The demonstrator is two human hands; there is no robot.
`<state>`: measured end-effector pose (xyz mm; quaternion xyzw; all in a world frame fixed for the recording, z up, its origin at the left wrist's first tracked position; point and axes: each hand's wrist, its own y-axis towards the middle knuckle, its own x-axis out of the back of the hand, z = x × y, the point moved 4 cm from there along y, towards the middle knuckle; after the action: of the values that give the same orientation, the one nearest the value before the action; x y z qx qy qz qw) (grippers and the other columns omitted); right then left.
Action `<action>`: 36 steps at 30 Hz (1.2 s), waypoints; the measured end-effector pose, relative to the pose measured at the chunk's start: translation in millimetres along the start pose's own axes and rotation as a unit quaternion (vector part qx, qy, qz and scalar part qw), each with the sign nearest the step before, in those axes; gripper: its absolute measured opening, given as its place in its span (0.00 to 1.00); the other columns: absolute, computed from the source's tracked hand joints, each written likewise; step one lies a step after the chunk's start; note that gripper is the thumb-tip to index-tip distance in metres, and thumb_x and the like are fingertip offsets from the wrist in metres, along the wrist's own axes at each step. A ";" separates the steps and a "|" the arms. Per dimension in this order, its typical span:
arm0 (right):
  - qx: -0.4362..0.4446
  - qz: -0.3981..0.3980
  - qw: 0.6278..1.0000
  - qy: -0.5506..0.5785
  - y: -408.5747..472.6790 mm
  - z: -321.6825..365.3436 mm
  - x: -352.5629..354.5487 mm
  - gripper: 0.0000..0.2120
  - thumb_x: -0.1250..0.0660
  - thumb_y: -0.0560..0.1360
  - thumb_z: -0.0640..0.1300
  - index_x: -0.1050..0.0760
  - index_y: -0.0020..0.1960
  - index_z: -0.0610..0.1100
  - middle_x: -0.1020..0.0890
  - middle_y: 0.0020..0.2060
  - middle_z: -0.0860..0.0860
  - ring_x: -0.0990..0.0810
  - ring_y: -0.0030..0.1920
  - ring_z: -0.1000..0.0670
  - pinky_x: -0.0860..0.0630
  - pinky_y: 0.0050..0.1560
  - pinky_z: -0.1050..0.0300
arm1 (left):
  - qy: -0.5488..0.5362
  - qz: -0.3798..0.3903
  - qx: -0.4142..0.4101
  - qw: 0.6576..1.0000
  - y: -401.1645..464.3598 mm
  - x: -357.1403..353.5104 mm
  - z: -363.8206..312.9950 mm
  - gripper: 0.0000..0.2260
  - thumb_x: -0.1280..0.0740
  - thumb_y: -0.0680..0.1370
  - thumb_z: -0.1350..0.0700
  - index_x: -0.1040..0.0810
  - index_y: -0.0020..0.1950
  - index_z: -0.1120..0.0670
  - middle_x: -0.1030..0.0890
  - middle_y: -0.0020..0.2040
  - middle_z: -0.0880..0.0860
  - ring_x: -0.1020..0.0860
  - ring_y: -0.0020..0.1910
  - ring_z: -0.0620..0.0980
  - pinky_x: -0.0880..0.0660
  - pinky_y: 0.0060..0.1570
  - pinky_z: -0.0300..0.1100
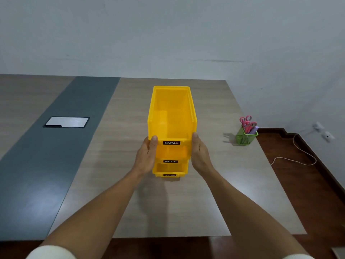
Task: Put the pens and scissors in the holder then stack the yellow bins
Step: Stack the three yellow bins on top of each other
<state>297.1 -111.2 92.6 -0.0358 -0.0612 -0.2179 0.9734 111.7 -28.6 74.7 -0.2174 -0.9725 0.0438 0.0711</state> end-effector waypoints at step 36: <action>-0.098 0.018 0.955 -0.281 -37.0 -115.1 -5.2 0.39 0.46 0.82 0.64 0.52 0.83 0.41 0.48 0.83 0.45 0.51 0.83 0.46 0.49 0.81 0.47 | 0.375 0.022 0.084 0.923 -38.4 11.6 115.0 0.44 0.36 0.79 0.35 0.53 0.85 0.54 0.52 0.86 0.54 0.53 0.85 0.52 0.53 0.83 0.52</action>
<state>288.5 -153.5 -20.5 -0.1922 -0.3097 -0.1861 0.9124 67.2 -64.5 -32.9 -0.2329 -0.8623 0.0421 0.4476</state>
